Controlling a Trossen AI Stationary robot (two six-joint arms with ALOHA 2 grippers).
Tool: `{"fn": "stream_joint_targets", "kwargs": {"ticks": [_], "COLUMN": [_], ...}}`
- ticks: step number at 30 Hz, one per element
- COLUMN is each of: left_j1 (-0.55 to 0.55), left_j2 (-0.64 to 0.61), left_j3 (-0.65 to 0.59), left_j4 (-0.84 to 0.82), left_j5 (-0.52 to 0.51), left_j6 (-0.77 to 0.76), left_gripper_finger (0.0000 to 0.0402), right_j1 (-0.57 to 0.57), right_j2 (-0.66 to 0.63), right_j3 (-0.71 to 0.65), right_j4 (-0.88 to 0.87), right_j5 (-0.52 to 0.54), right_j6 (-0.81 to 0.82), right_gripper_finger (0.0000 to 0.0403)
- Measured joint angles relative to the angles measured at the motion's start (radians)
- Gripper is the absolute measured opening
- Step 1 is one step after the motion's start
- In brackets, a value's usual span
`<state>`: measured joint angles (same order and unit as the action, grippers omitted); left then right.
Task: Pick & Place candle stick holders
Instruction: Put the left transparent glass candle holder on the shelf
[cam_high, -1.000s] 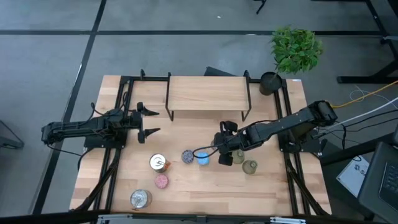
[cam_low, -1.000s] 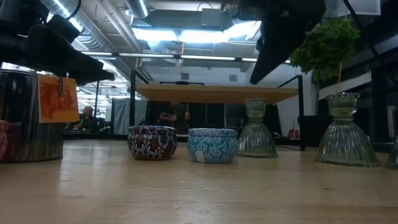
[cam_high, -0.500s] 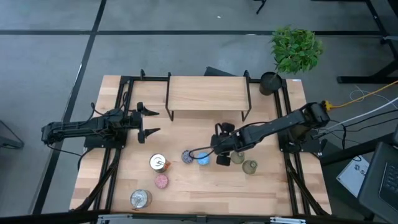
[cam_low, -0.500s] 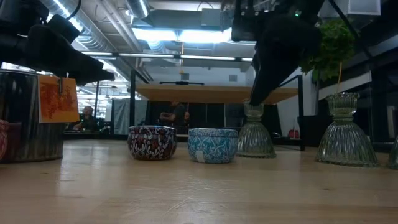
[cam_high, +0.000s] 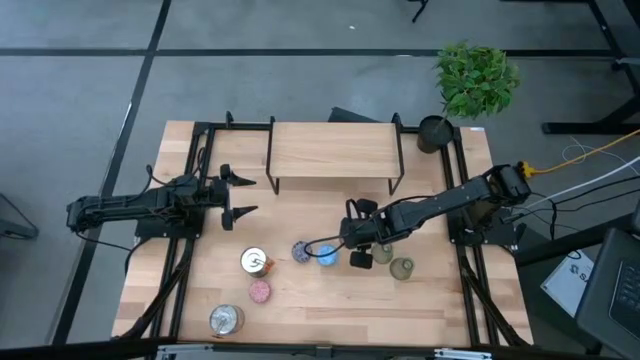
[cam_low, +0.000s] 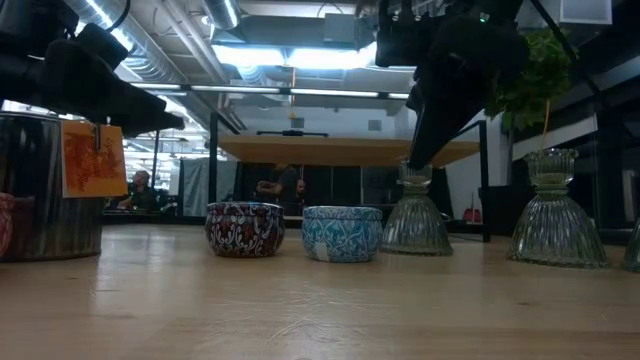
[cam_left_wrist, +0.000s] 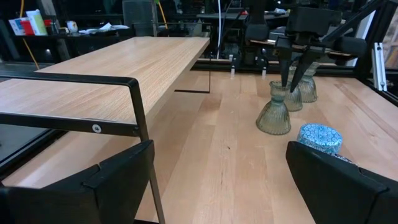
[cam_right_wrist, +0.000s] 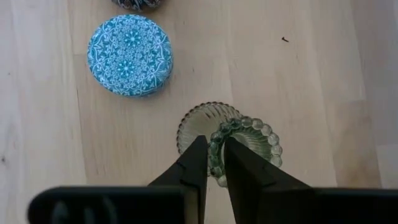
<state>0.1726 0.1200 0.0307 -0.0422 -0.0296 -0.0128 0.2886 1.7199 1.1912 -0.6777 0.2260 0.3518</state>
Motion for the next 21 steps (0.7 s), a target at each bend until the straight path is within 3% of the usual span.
{"fn": "stream_joint_targets", "kwargs": {"ticks": [10, 21], "left_j1": [0.0, 0.0], "left_j2": [0.0, 0.0], "left_j3": [0.0, 0.0], "left_j4": [0.0, 0.0], "left_j5": [0.0, 0.0], "left_j6": [0.0, 0.0], "left_gripper_finger": [0.0363, 0.0363], "right_j1": [-0.001, -0.002], "right_j2": [-0.001, 0.0], "right_j3": [0.069, 0.302], "right_j4": [-0.091, -0.369], "right_j5": [-0.104, -0.137], "right_j6": [0.087, 0.08], "right_gripper_finger": [0.0039, 0.0022]}}
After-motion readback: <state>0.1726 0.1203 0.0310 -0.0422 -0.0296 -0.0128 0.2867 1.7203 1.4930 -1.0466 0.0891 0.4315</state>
